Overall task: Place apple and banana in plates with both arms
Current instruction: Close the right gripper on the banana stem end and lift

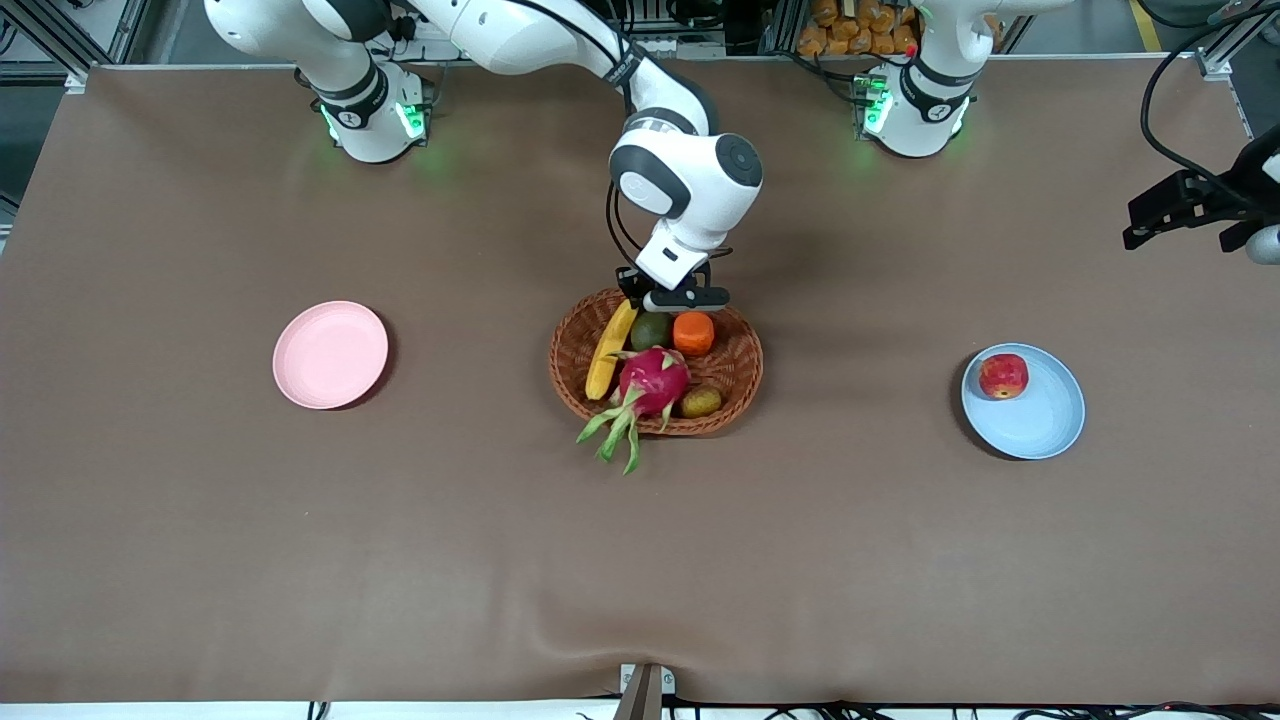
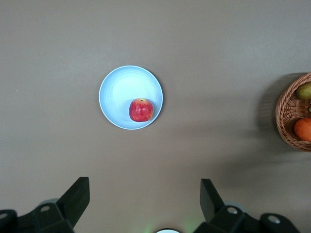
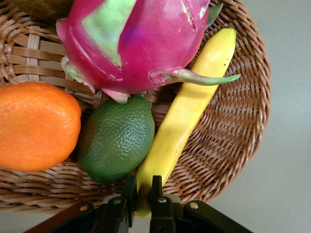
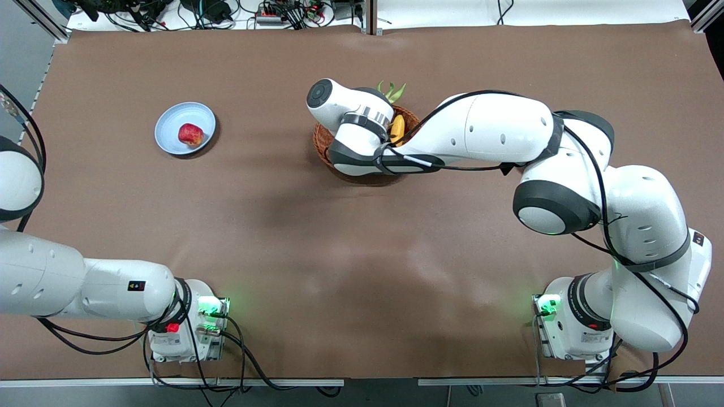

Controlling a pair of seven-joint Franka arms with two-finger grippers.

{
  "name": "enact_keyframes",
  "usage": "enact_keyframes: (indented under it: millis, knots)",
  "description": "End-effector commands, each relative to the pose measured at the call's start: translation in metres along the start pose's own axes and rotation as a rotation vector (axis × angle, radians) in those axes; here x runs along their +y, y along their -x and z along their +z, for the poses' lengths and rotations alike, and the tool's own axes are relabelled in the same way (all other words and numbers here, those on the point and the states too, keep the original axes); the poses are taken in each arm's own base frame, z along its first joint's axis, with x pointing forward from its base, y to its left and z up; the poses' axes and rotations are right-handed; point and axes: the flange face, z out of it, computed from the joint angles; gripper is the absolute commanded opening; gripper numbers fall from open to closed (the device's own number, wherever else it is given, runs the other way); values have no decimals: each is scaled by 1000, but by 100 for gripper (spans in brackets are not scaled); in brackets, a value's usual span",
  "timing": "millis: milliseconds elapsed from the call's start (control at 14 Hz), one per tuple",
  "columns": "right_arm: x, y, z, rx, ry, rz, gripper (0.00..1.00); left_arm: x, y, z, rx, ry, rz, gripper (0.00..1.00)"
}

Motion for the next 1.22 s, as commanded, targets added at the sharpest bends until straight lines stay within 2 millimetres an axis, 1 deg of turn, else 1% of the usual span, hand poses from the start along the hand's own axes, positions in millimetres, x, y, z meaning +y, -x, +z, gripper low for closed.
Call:
enact_keyframes:
  millis: [0, 72, 215, 502, 573, 645, 860, 1075, 1147]
  knots:
    - [-7, 0, -1, 21, 10, 4, 6, 2, -1, -2, -5, 14, -7, 100]
    - [-6, -1, -1, 20, 10, 6, 0, 0, 0, -2, -5, 14, -9, 100]
    - [-5, 0, -2, 15, 16, 6, 0, 0, -1, -1, -7, 14, -9, 100]
    - [5, 1, -9, -11, 56, 14, 0, 1, -1, -2, -5, 14, -7, 100]
    - [9, -1, -14, -14, 59, 19, 0, 0, -1, -1, -7, 14, -9, 100]
    - [12, -5, -26, -6, 50, 24, 0, 0, -2, 0, -10, 13, -9, 100]
    - [21, -14, -42, -9, 42, 46, 0, 1, -3, 1, -11, 13, -7, 100]
    - [35, -25, -58, -18, 42, 71, 0, 1, -3, 2, -13, 13, -6, 100]
    - [45, -28, -66, -22, 47, 63, 0, 3, -4, 1, -11, 14, -4, 100]
